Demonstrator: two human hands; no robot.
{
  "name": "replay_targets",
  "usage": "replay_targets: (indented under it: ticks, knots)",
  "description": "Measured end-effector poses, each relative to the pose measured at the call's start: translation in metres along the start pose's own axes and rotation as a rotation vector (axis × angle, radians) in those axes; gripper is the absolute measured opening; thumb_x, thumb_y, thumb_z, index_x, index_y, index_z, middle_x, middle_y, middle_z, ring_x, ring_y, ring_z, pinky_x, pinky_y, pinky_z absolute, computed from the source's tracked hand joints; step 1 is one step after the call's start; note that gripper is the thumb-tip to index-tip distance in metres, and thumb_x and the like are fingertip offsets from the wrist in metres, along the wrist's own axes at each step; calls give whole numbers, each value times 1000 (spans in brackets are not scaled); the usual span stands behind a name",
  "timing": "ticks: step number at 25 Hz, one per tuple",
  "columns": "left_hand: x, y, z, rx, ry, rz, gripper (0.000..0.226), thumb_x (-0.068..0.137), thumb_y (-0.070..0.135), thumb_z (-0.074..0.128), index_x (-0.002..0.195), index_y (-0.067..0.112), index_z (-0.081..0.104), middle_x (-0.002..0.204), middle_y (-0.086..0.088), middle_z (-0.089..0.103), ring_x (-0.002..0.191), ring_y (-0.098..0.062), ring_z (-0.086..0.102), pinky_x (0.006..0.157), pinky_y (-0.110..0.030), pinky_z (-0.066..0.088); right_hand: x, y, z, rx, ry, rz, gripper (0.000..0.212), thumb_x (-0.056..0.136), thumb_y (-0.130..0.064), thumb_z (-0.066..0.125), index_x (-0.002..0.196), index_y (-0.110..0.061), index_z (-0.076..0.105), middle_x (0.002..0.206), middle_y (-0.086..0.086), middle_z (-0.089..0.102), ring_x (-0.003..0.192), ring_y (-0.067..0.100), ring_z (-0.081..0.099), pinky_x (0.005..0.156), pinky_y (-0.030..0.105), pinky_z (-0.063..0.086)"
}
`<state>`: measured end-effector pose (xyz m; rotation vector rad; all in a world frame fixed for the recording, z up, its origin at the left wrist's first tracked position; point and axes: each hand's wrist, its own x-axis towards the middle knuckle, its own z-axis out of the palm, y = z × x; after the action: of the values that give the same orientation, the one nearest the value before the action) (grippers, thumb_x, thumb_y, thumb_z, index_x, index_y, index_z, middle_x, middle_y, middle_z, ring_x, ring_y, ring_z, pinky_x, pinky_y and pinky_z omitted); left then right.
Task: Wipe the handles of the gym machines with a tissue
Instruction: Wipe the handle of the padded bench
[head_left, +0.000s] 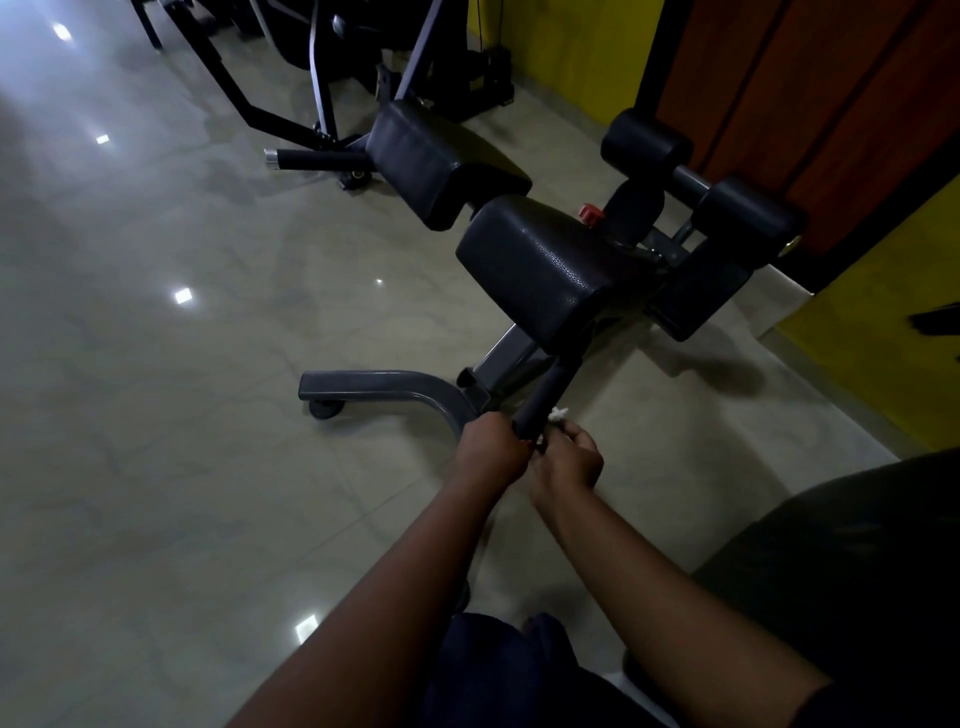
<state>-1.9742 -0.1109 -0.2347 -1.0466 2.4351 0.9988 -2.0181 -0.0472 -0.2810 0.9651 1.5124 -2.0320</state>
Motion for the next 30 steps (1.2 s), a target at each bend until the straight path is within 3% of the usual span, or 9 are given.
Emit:
replay_targets:
  ticks: [3,5,9,11,15,19,22,27,30]
  knots:
    - [2,3,2,-10,0,-12,27,94,26,58,109,4,65,99,-16,68,90,-29,66,71,-32,49,16,-16,5,-229,84,-270,18,84,-17,73,71,-30,69,83,-5,71,82,18,68,77,39,59]
    - [1,5,4,-26,6,-4,26,95,24,56,109,4,64,102,-15,67,90,-28,64,69,-31,46,15,-20,7,-379,31,-469,19,85,-13,71,77,-31,73,85,-13,71,87,13,68,84,35,57]
    - [0,8,8,-28,35,47,22,95,19,51,105,3,63,104,-15,67,96,-31,63,69,-28,41,-4,2,-22,-708,-85,-963,21,85,0,64,100,-11,76,96,4,68,88,10,61,82,7,42]
    - [1,8,9,-30,48,40,22,94,17,50,108,5,62,106,-15,67,96,-30,63,70,-28,42,13,-8,-25,-822,-157,-1143,27,82,6,62,100,-10,76,96,5,68,89,11,61,84,8,41]
    - [3,6,11,-27,39,19,26,92,16,51,113,7,62,106,-13,66,92,-27,62,70,-29,43,50,-44,-4,-1029,-209,-1249,28,82,-3,53,100,-6,74,100,14,68,89,33,64,79,33,51]
    - [6,5,11,-45,39,17,24,93,20,53,109,6,63,106,-14,67,96,-30,63,70,-29,42,45,-20,-32,-1145,-292,-1455,30,92,-18,45,107,-11,71,103,6,68,92,26,63,84,28,47]
    - [6,6,12,-43,45,11,22,93,20,53,107,6,62,103,-13,66,85,-25,59,67,-28,39,49,-21,-49,-1194,-417,-1604,28,97,-18,46,110,-8,69,100,8,67,88,29,63,81,35,52]
    - [7,6,10,14,-6,17,27,95,24,49,115,8,56,103,-11,63,86,-24,58,70,-31,44,60,-44,-10,-1235,-270,-1475,37,88,-15,39,105,-6,69,99,13,65,85,33,59,73,39,54]
    - [7,9,11,35,-65,29,34,97,25,46,125,5,46,117,-16,61,101,-30,60,76,-33,44,42,-31,-25,-1174,-508,-1630,31,88,-11,42,104,-2,68,101,13,66,92,25,53,82,30,48]
